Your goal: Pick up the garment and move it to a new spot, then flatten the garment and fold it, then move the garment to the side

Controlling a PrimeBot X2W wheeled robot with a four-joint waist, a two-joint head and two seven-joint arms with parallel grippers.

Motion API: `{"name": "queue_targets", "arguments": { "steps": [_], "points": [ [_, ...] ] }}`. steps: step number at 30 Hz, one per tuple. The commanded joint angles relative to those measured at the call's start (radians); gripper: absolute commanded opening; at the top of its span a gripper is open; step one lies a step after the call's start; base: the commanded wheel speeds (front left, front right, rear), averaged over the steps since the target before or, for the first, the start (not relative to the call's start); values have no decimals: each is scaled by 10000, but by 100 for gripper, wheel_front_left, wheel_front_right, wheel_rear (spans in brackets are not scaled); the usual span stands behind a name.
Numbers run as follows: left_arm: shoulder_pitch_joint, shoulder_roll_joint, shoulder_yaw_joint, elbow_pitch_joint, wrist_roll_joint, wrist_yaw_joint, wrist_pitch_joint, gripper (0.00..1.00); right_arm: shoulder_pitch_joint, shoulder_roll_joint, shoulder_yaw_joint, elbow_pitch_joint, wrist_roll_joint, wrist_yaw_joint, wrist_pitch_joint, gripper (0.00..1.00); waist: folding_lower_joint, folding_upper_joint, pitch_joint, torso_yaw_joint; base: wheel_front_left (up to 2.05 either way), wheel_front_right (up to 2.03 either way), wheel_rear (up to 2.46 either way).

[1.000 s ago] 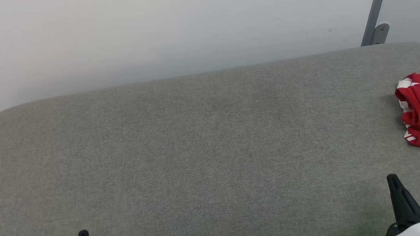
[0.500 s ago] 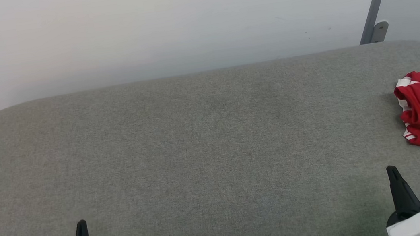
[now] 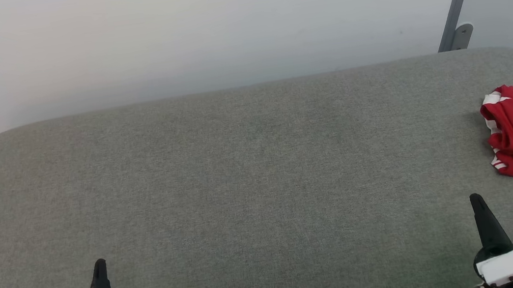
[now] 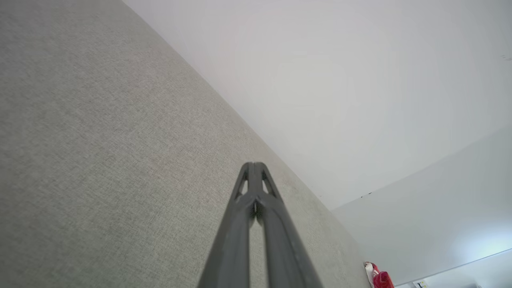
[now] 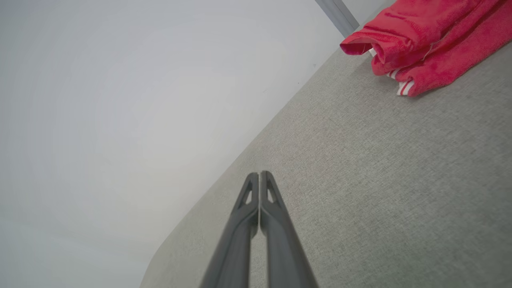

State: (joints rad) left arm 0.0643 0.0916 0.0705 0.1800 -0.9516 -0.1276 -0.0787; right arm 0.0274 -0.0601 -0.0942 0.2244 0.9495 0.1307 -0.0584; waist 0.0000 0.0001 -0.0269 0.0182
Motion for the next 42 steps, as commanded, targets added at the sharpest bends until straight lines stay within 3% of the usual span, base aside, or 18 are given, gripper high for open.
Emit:
{"name": "queue_targets", "arguments": {
  "steps": [1,42],
  "points": [
    [-295,10,68,-62,-383,-21,84,0,-294,3,-36,-87,348,0,91,0,0,-1,7,-4,0,0,0],
    [-1220,-215,266,373,-4186,-39,1190,0,-991,68,-150,90,4177,1,1112,0,0,-1,160,-97,0,0,0]
  ]
}}
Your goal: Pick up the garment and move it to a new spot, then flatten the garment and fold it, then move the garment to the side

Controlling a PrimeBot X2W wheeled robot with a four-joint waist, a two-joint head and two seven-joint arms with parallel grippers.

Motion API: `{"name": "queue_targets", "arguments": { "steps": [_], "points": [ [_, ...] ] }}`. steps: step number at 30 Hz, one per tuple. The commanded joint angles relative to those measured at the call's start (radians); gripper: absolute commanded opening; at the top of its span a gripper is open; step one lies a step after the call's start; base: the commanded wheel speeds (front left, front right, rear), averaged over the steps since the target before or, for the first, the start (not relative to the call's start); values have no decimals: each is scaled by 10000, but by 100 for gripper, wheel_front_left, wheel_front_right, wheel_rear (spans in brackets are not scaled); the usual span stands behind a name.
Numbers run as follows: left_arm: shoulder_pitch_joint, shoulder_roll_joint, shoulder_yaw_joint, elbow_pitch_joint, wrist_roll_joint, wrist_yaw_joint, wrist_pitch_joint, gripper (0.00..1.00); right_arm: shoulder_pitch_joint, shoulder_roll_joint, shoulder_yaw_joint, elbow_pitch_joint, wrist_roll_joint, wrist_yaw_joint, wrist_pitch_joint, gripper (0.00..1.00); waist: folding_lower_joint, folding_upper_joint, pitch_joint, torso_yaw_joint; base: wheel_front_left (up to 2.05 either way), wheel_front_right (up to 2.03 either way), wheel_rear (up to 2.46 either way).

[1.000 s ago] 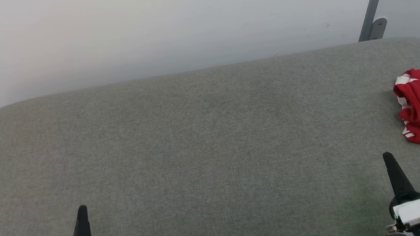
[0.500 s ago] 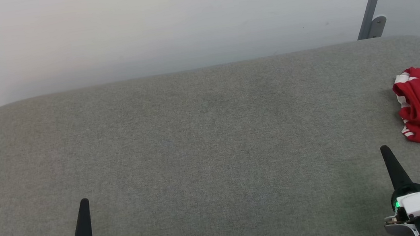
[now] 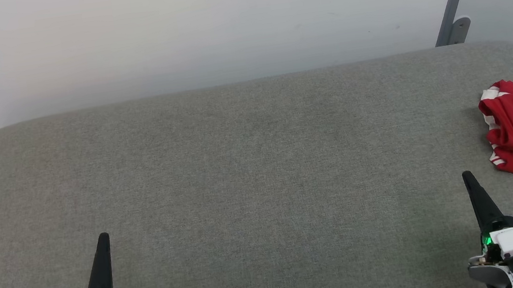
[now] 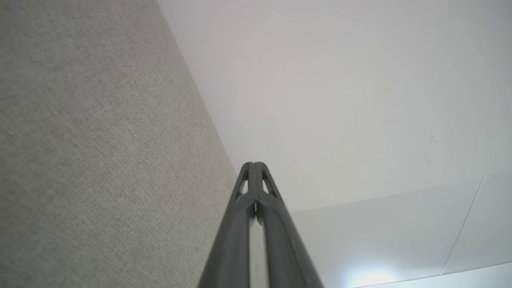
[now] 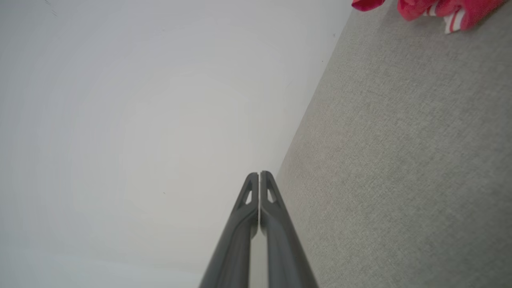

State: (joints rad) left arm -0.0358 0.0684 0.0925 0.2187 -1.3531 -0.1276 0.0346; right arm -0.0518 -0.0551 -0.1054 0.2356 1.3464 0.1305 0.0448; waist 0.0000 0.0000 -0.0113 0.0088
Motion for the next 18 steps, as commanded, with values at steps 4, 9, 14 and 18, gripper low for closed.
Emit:
{"name": "queue_targets", "arguments": {
  "steps": [4,9,14,18],
  "points": [
    [-298,-4,64,23,-501,-41,150,0,-251,24,-47,-5,507,3,159,0,0,0,19,-12,0,0,0],
    [-354,-25,81,58,-769,-43,235,0,-288,28,-54,9,808,3,236,0,0,0,34,-21,0,0,0],
    [-465,-50,102,96,-1157,-45,347,0,-363,35,-65,29,1166,3,333,0,0,0,53,-32,0,0,0],
    [-508,-70,120,128,-1396,-47,428,0,-414,40,-73,42,1439,4,398,0,0,0,68,-41,0,0,0]
  ]
}}
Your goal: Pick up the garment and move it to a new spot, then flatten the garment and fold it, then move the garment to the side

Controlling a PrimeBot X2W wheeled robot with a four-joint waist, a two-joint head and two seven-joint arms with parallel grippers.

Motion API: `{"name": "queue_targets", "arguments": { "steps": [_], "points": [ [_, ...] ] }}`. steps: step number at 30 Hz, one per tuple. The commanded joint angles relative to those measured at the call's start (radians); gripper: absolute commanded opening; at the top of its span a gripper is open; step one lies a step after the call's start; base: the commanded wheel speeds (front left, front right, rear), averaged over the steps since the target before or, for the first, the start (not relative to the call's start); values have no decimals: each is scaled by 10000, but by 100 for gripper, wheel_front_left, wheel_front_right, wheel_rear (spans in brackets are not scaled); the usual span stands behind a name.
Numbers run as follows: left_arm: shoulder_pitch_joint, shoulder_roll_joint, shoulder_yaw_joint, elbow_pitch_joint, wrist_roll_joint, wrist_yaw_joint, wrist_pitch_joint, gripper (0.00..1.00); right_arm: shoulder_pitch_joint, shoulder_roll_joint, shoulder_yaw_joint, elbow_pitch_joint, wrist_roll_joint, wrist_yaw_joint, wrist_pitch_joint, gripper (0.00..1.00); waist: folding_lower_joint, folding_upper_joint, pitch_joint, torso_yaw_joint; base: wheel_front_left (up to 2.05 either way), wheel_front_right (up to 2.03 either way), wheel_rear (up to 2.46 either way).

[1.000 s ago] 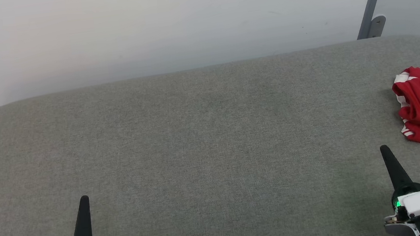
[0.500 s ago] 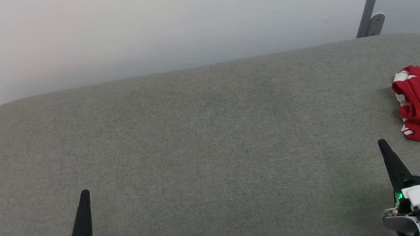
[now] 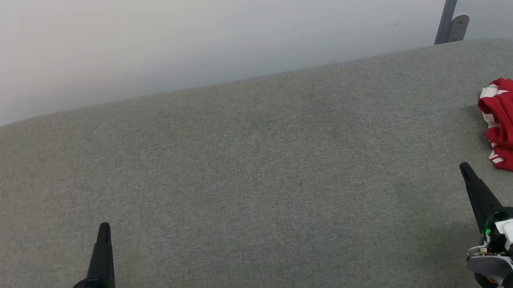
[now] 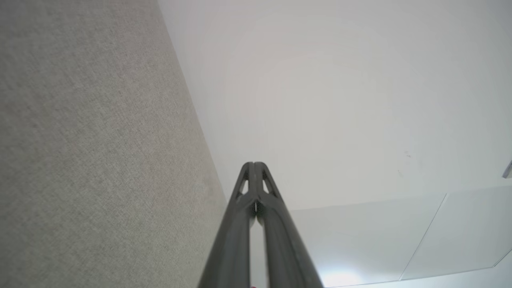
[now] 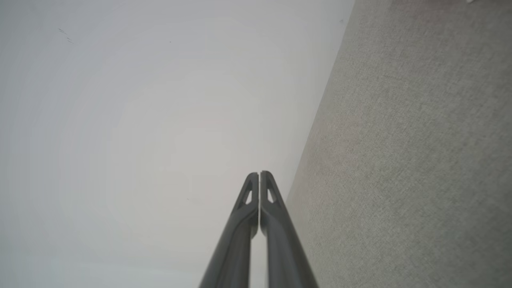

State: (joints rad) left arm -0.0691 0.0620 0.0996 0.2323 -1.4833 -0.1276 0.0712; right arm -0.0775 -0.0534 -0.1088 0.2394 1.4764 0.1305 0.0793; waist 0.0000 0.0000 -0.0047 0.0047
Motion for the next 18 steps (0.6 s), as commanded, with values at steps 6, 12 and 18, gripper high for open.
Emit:
{"name": "queue_targets", "arguments": {
  "steps": [6,12,18],
  "points": [
    [-272,-36,73,41,-535,-50,193,0,-218,27,-48,22,528,4,163,0,0,0,24,-14,0,0,0],
    [-367,-63,96,83,-879,-52,291,0,-291,31,-59,44,921,4,266,0,0,0,46,-28,0,0,0],
    [-456,-90,116,124,-1239,-54,391,0,-365,39,-67,63,1270,4,361,0,0,0,69,-41,0,0,0]
  ]
}}
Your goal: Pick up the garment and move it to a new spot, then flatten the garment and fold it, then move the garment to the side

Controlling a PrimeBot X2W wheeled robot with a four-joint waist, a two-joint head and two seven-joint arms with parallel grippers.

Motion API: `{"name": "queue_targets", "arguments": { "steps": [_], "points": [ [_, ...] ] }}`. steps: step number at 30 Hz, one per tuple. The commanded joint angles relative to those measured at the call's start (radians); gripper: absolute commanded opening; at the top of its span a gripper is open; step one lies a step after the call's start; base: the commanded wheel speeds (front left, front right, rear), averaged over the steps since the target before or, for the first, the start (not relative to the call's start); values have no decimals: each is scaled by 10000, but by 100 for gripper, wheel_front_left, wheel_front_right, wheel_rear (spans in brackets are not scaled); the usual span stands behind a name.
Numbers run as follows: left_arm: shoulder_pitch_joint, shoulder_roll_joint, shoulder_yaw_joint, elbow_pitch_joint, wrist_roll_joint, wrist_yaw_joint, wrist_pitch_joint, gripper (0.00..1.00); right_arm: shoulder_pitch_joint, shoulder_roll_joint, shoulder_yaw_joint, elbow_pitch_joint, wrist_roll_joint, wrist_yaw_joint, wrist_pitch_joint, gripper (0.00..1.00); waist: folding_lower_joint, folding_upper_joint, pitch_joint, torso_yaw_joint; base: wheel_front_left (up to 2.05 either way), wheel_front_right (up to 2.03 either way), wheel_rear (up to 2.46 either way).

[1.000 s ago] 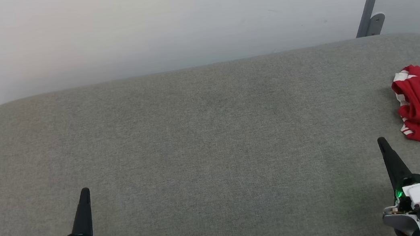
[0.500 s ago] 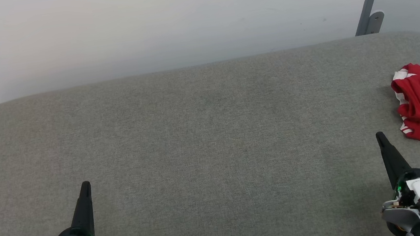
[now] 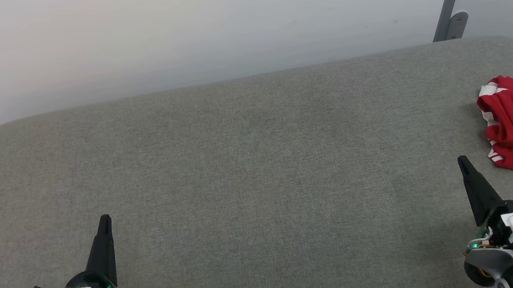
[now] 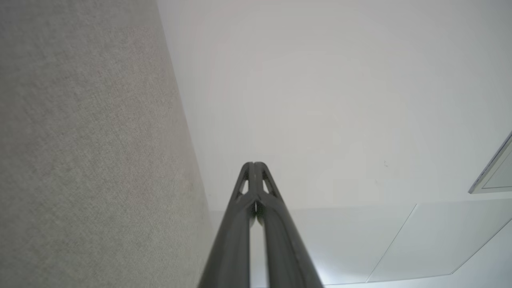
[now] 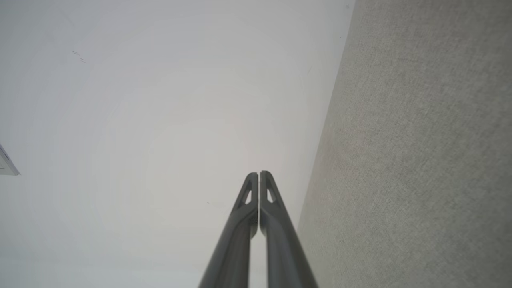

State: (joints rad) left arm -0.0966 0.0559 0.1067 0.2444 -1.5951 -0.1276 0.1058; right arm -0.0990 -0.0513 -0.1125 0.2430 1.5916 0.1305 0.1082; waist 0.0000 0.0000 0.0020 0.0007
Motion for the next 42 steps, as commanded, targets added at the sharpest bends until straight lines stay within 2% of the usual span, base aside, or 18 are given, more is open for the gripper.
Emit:
{"name": "queue_targets", "arguments": {
  "steps": [1,42],
  "points": [
    [-194,-31,49,10,-168,-54,74,0,-162,18,-31,28,189,4,87,0,0,0,6,-4,0,0,0],
    [-191,-49,73,17,-190,-55,91,0,-130,17,-25,30,230,4,81,0,0,0,11,-7,0,0,0]
  ]
}}
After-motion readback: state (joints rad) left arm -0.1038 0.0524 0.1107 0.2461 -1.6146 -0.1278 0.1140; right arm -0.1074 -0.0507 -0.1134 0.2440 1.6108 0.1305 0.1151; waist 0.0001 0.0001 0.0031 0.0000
